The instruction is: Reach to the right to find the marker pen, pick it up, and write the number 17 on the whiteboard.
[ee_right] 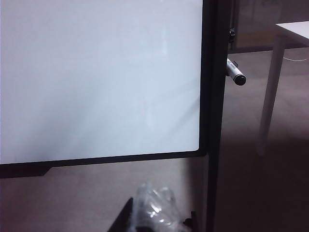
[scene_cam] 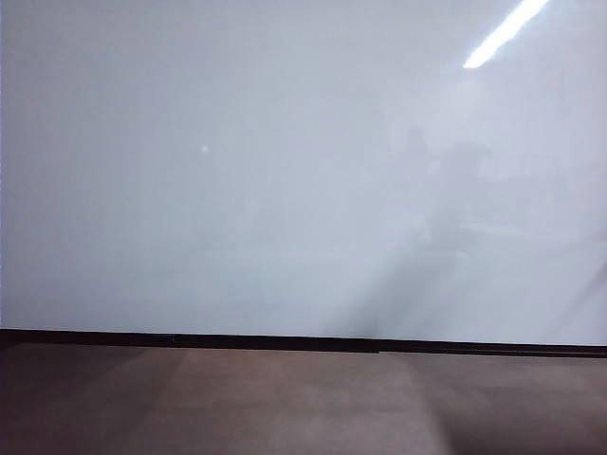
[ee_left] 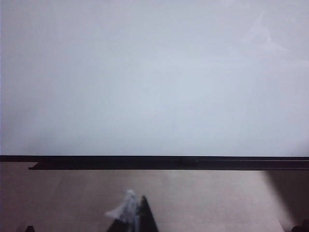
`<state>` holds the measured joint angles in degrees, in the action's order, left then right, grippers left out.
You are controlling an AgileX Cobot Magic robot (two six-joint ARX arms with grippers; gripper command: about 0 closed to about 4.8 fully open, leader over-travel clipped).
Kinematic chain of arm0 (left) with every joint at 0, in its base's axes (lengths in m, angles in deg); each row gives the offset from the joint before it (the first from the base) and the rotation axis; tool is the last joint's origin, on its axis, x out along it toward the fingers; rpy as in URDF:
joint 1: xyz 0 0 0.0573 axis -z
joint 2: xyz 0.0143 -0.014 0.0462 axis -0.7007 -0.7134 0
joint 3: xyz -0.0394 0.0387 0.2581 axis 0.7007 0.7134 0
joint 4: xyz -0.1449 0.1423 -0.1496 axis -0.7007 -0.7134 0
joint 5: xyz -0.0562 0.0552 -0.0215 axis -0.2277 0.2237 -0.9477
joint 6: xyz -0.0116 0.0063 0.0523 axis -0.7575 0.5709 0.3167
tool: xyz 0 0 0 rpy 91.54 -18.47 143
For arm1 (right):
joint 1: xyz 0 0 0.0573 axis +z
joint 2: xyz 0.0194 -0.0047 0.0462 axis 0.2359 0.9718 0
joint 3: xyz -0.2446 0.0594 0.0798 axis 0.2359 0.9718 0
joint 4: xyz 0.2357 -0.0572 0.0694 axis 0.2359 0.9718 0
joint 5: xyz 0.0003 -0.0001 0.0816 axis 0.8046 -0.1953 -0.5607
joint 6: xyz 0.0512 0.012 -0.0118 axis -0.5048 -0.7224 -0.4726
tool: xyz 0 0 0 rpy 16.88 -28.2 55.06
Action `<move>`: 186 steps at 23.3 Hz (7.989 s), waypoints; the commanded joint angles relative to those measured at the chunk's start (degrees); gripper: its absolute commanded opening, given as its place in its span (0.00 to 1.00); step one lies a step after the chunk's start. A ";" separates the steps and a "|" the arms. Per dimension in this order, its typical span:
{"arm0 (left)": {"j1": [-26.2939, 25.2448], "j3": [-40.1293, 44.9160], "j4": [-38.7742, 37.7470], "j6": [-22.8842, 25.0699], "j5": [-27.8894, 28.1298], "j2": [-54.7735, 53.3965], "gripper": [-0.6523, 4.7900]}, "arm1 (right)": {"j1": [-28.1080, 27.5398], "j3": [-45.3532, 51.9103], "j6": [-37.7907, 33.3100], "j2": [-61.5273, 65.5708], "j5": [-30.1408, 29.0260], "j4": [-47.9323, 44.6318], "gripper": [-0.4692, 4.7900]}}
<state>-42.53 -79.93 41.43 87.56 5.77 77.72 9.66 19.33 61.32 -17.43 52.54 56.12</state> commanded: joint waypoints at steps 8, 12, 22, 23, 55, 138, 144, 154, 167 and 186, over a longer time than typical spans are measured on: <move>0.04 -0.04 0.59 0.02 0.02 -0.04 0.11 | -0.02 0.24 0.07 -0.04 0.15 -1.42 0.08; 0.57 -0.04 0.59 0.04 0.07 -0.04 0.11 | -0.02 0.24 0.07 -0.04 0.15 -1.42 0.08; 15.50 -0.04 0.59 0.04 1.09 -0.04 0.11 | -0.02 0.24 0.04 -0.04 0.11 -1.44 0.08; 17.38 -0.04 0.59 0.04 1.11 -0.04 0.11 | 0.00 0.24 0.04 -0.04 0.04 -1.46 0.08; 39.12 -0.04 0.59 0.04 1.11 -0.04 0.11 | -0.26 -27.02 1.42 14.78 19.17 -29.57 0.08; 39.10 -0.04 0.52 0.04 1.31 -0.04 0.11 | -21.75 -50.77 -1.66 118.14 -27.30 -71.25 0.13; 39.10 -0.04 0.52 0.04 1.29 -0.04 0.11 | -23.63 -50.82 -8.39 117.02 -23.50 -77.92 0.08; 39.10 -0.04 0.52 0.02 1.25 -0.04 0.11 | -28.33 -50.34 -8.98 70.03 -7.30 -45.64 0.08; 39.08 -15.80 -4.13 0.02 1.51 -1.42 0.11 | -7.76 -50.45 -10.86 37.68 0.33 -11.50 0.08; 38.97 -49.62 0.31 0.04 2.64 -26.16 0.11 | 39.17 -67.41 -0.31 71.49 27.80 -28.83 0.08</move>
<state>-3.45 -129.22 41.67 87.56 8.35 51.78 48.78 -46.11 61.19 52.82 80.69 28.86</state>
